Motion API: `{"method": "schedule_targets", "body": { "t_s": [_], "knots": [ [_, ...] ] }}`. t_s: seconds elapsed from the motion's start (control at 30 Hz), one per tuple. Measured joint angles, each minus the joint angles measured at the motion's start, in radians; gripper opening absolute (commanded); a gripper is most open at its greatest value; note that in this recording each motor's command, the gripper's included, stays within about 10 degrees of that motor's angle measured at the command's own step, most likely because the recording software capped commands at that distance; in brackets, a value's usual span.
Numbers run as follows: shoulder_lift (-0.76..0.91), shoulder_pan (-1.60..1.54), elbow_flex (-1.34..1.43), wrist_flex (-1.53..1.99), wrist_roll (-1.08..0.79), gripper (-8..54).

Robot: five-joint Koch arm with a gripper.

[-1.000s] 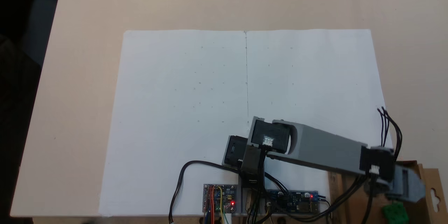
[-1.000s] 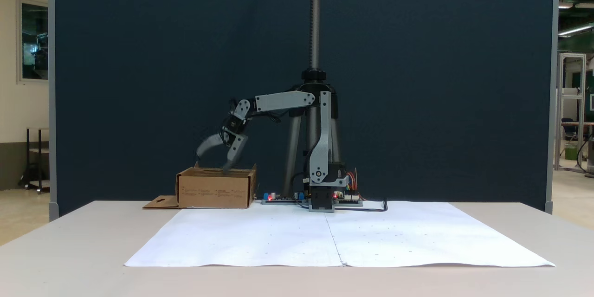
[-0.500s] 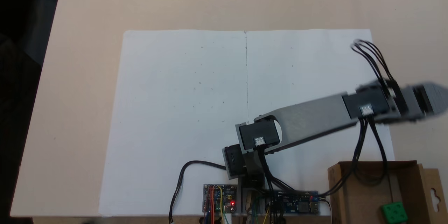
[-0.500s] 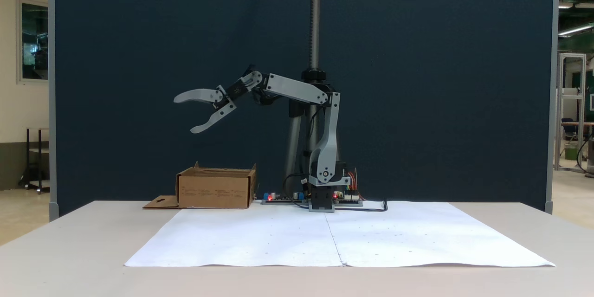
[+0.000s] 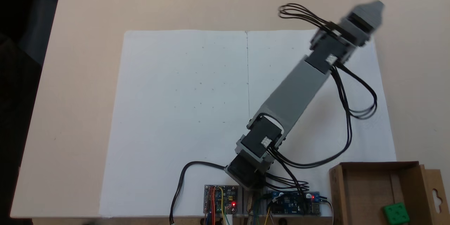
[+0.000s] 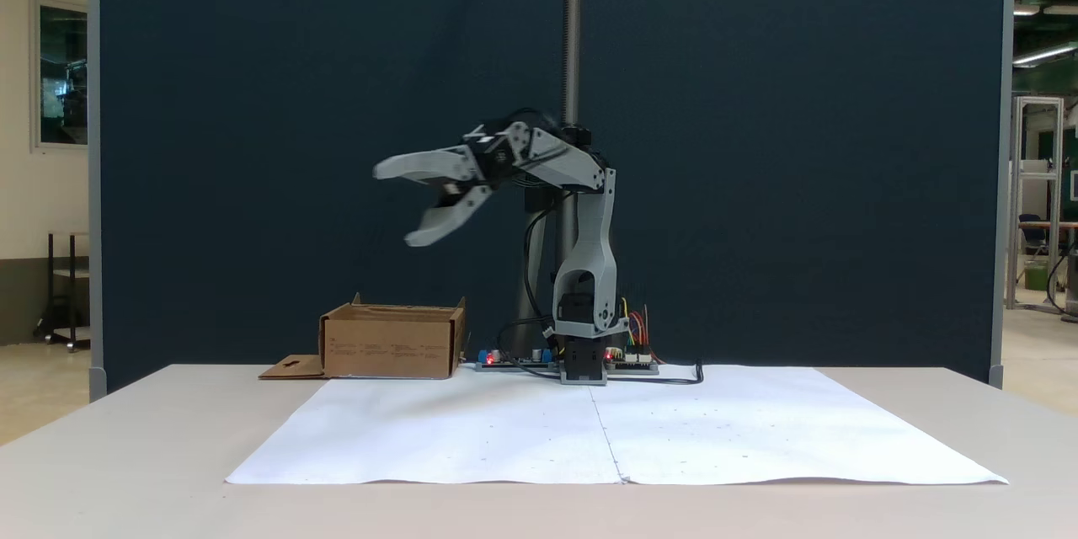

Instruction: Grasp a green dice and put it in the bin.

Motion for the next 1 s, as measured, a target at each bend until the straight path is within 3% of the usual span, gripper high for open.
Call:
{"method": "schedule_targets", "body": {
  "t_s": [0.5, 0.77, 1.0],
  "knots": [
    [-0.018, -0.360, 0.020, -0.002, 0.000, 43.5],
    [-0.006, -0.485, 0.374, -0.160, 0.000, 43.9],
    [0.103, -0.586, 0.733, -0.390, -0.017, 43.9]
  ]
}}
